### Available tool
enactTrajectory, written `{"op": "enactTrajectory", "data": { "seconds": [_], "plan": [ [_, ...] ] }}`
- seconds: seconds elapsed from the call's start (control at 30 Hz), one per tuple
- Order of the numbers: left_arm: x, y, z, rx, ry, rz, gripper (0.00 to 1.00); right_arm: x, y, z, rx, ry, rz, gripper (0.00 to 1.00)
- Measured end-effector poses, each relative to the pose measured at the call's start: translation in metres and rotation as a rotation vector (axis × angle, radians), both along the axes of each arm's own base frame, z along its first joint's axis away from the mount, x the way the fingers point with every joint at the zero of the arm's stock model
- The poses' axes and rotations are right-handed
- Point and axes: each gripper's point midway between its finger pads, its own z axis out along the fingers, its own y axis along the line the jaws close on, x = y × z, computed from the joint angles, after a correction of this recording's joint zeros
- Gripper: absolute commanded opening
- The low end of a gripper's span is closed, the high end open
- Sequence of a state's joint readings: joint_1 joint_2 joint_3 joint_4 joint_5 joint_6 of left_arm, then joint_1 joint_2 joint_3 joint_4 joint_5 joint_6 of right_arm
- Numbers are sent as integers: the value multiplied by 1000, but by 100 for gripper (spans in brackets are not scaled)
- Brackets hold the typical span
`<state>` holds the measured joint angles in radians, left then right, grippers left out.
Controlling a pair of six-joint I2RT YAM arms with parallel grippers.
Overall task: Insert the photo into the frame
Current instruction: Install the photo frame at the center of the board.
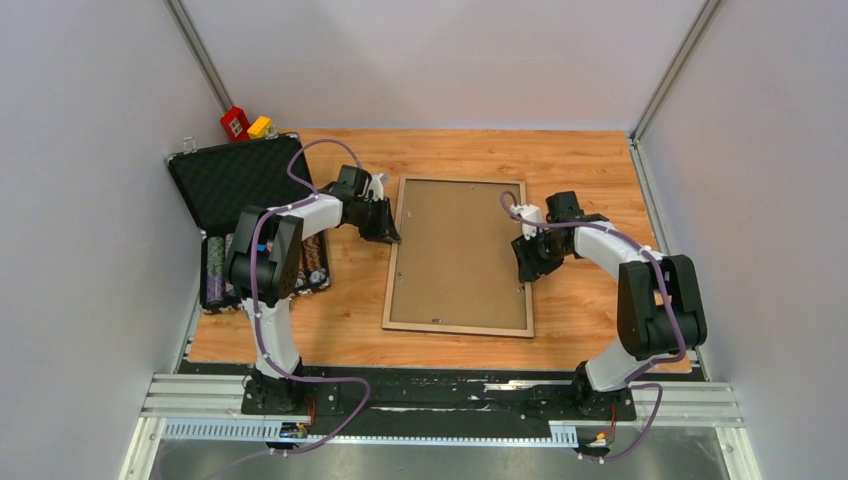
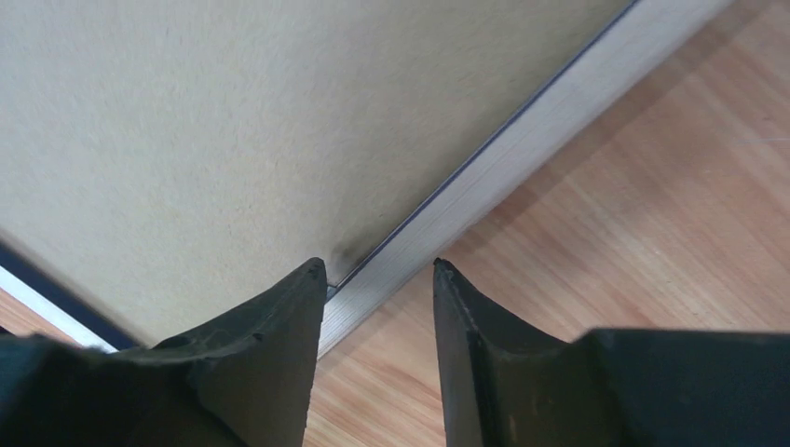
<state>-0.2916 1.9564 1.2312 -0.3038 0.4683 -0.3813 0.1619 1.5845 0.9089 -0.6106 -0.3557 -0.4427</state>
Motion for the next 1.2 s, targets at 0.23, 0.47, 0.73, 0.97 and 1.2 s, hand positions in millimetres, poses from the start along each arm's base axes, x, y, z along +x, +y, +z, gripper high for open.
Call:
{"op": "enactTrajectory", "data": {
  "seconds": [0.23, 0.47, 0.73, 0.97, 1.2],
  "plan": [
    [0, 0, 0, -1, 0, 0, 0, 41, -11, 23, 111, 8, -205, 57],
    [0, 0, 0, -1, 0, 0, 0, 67, -14, 28, 168, 36, -328, 57],
    [0, 0, 0, -4, 1, -2, 0, 80, -11, 14, 178, 89, -374, 52],
    [0, -1, 0, -5, 0, -4, 0, 91, -12, 6, 170, 98, -400, 43],
    [-1, -1, 0, -8, 1, -8, 0, 96, -10, -3, 180, 119, -415, 22]
  ]
}}
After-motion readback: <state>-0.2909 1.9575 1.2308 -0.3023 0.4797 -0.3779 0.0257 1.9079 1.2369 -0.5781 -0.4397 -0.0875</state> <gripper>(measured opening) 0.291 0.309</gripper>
